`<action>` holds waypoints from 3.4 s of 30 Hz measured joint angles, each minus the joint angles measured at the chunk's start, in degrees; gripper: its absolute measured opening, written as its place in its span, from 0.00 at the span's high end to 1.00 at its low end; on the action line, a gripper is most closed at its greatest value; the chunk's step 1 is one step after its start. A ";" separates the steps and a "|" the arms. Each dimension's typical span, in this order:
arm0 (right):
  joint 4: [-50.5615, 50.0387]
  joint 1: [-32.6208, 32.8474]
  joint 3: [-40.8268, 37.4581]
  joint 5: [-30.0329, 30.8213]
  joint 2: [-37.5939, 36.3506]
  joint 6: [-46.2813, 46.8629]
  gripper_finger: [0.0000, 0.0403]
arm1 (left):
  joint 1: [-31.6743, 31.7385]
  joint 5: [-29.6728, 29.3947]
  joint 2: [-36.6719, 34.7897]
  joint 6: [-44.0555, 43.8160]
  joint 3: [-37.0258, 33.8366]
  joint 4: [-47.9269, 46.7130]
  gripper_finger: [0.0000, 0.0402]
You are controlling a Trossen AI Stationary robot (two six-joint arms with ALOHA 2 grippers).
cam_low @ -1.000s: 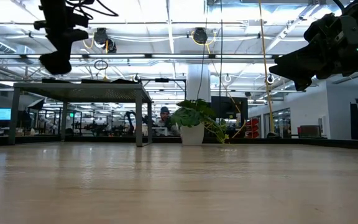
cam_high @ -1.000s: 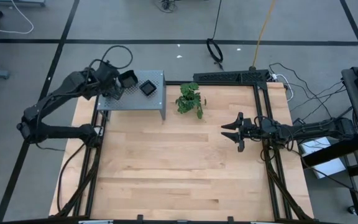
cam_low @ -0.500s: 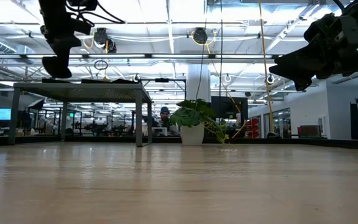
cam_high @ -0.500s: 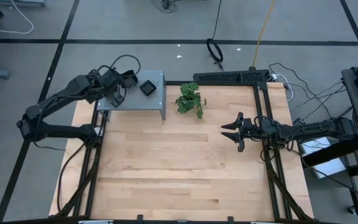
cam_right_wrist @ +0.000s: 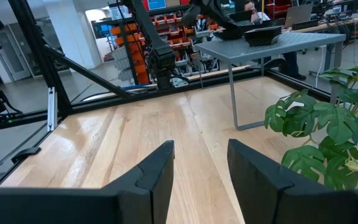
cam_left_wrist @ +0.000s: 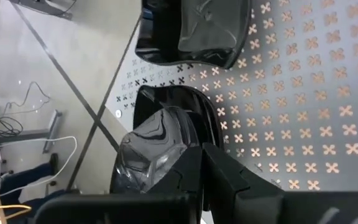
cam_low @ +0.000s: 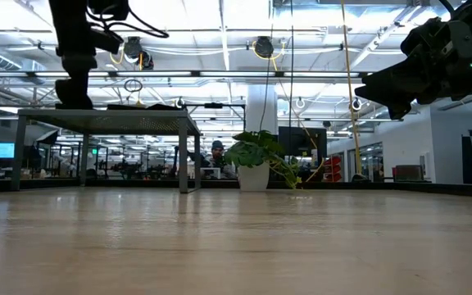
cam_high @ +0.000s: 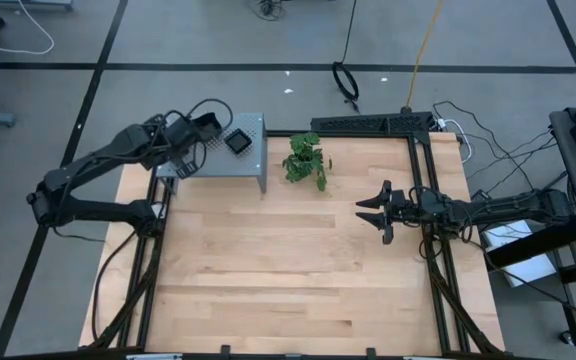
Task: Pick & Place Mini shaped plates
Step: Stack the black leaf plate on top of the black leaf plate on the shelf, then return to Home Position
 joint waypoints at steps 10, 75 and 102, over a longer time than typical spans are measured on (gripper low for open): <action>0.00 0.00 0.00 0.01 -0.01 0.00 0.65 | 0.02 -0.01 0.00 1.70 -1.19 0.17 0.97; 0.00 0.00 0.00 0.00 0.00 0.00 0.65 | -27.29 20.55 -36.39 -17.08 -38.38 64.46 0.65; 0.00 0.00 0.00 0.00 0.00 0.00 0.65 | -43.60 14.80 -36.30 -13.34 -55.68 79.28 0.65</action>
